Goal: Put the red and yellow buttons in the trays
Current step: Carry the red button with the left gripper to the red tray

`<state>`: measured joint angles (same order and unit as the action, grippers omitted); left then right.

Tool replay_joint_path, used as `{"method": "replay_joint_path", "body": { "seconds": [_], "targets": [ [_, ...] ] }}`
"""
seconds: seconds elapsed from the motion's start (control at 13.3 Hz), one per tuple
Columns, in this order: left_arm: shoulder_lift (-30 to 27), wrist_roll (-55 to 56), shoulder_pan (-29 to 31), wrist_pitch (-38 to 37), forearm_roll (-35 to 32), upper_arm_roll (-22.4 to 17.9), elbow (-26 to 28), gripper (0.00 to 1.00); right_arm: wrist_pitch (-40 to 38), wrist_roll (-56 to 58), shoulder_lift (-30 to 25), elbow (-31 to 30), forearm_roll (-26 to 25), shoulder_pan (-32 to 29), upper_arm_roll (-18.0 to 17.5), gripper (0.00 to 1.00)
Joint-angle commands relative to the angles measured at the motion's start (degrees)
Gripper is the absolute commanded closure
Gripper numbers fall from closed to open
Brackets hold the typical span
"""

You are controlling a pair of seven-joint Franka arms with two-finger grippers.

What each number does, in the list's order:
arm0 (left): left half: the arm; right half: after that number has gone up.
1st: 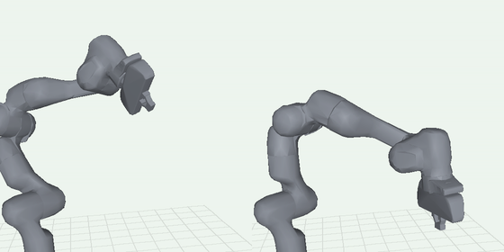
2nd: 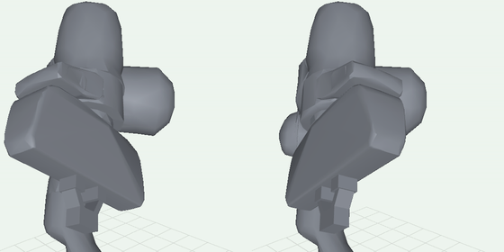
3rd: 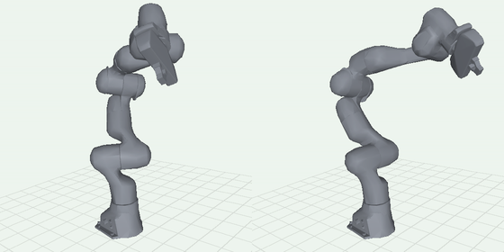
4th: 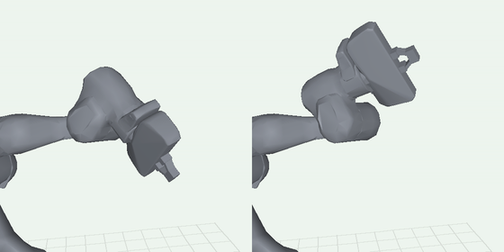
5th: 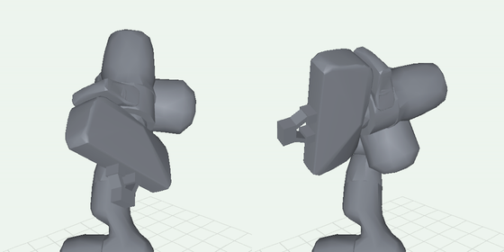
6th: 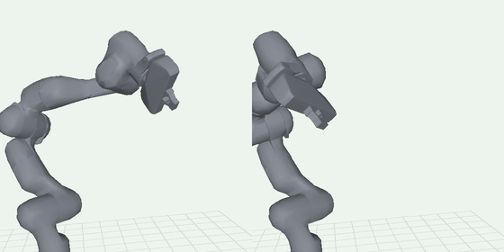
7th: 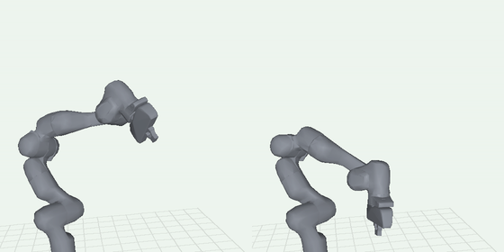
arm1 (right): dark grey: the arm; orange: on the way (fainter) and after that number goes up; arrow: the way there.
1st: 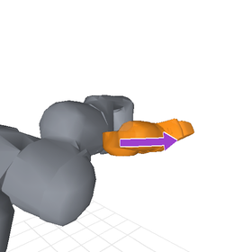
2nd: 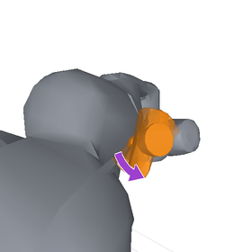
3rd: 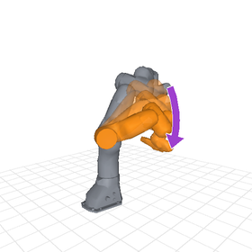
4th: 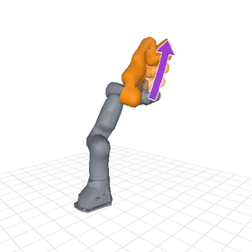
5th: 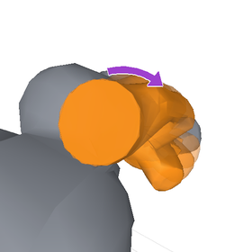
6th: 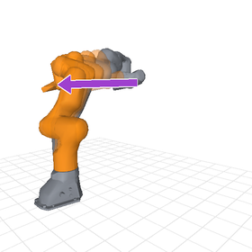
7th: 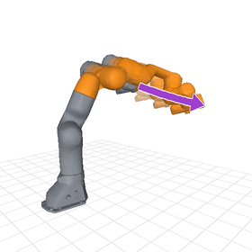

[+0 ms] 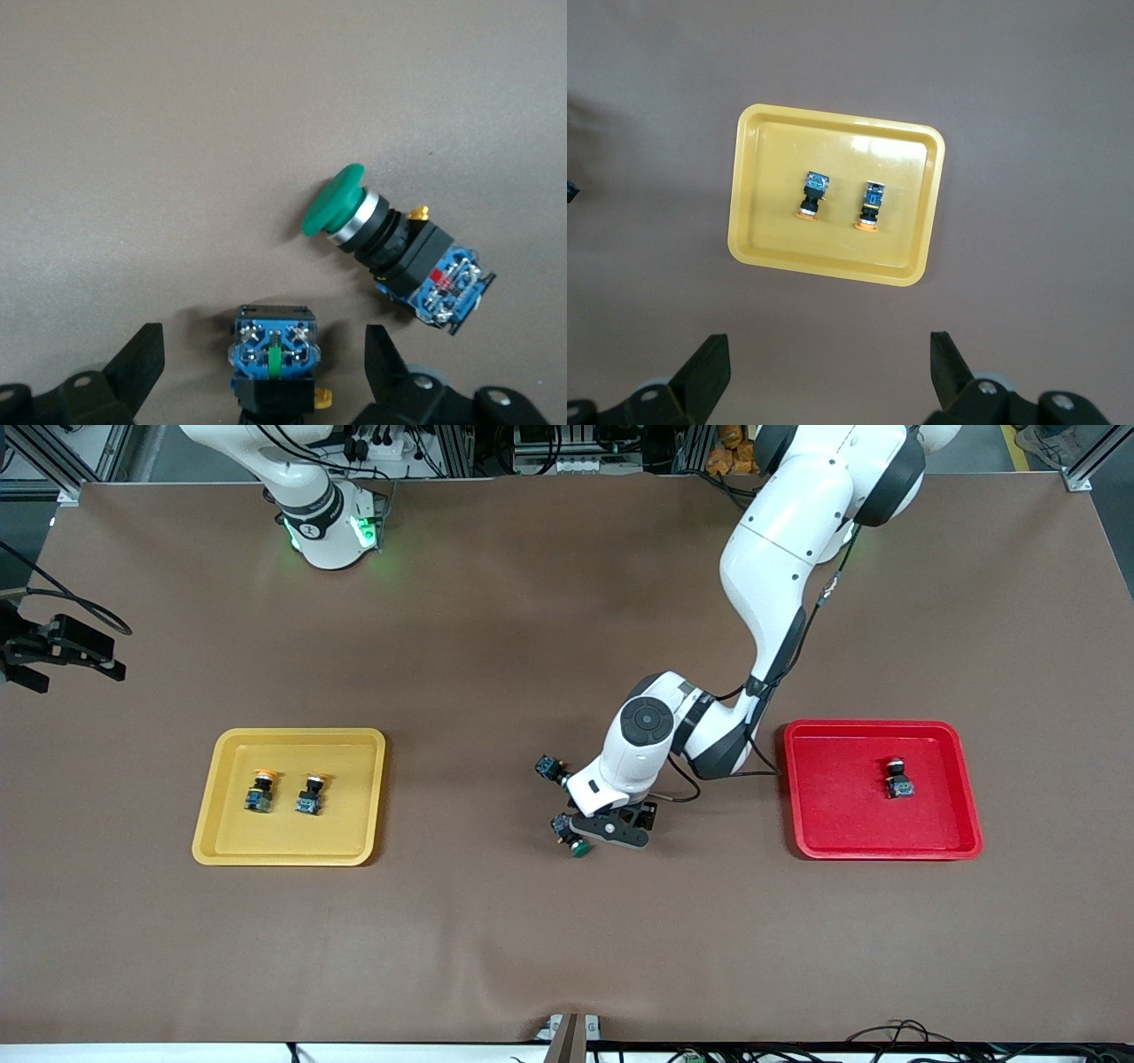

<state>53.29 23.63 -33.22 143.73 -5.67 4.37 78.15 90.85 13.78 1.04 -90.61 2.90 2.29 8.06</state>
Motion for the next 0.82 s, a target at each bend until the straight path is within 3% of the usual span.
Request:
{"method": "replay_joint_path", "body": {
  "seconds": [0.0,0.07,0.3,0.38,0.75],
  "targets": [
    [0.76,1.6,-0.62,0.14,-1.53,-0.68,-0.98,0.0,-1.02,-0.42,0.36,0.87,-1.31,0.0,-0.33,0.0],
    [0.85,1.6,-0.53,0.23,-1.53,-0.68,-0.98,0.15,-1.02,-0.42,0.36,0.96,-1.31,0.0,-0.33,0.0],
    [1.2,1.6,-0.1,1.19,-1.36,-0.68,-0.81,0.92,-0.94,-3.22,0.36,0.26,-1.23,0.09,-1.28,0.0],
    [1.46,1.6,0.08,2.07,-1.36,-0.68,-0.55,1.0,-0.85,-5.76,0.36,0.25,-0.79,-1.48,-3.21,0.0],
    [0.06,1.6,2.53,2.34,-1.01,-0.59,-0.54,1.0,-0.14,-6.49,0.45,1.22,1.06,-9.14,-11.66,0.0]
  ]
}}
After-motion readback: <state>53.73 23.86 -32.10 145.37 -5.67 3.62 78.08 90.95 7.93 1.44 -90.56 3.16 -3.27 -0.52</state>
